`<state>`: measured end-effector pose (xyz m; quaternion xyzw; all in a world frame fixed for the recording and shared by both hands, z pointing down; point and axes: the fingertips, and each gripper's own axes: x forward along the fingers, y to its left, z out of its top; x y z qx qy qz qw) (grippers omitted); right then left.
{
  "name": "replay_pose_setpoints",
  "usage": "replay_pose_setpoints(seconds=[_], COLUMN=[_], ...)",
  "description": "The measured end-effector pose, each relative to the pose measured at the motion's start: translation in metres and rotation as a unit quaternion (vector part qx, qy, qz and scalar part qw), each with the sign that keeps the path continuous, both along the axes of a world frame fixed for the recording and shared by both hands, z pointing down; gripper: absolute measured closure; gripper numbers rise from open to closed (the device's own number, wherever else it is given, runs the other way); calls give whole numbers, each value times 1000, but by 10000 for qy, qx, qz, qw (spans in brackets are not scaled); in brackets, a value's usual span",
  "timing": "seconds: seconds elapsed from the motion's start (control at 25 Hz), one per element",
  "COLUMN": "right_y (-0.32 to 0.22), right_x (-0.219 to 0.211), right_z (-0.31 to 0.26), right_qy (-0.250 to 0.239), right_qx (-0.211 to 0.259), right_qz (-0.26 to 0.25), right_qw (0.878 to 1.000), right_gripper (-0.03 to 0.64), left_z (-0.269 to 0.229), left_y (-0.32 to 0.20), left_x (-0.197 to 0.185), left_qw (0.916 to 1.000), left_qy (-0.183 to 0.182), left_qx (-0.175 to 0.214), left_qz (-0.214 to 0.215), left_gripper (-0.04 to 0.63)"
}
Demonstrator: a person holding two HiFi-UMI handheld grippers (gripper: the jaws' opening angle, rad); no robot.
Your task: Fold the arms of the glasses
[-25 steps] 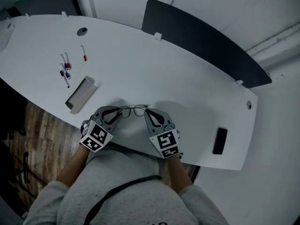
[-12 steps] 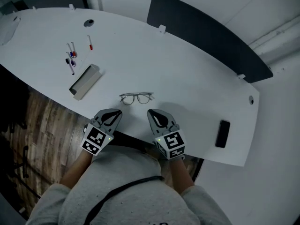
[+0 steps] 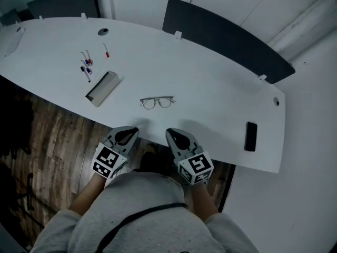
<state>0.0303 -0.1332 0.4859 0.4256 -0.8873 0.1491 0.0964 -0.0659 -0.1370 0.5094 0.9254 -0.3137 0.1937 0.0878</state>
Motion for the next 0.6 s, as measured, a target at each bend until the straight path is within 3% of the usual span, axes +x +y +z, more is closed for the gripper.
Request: replay_pose_setpoints(seconds=[0.28, 0.6], right_y=[95, 185], right_x=[-25, -45], right_z=[-6, 2], right_qy=[-245, -382], right_qx=[1, -72], right_qz=[316, 407], right_qw=[9992, 9984], right_gripper=[592, 595], left_z=[9, 6], left_y=[94, 165], left_x=[-28, -48], left_qw=[9990, 9974], left_qy=[340, 614], left_qx=[-256, -215], left_qz=[-108, -316], left_gripper=[580, 580])
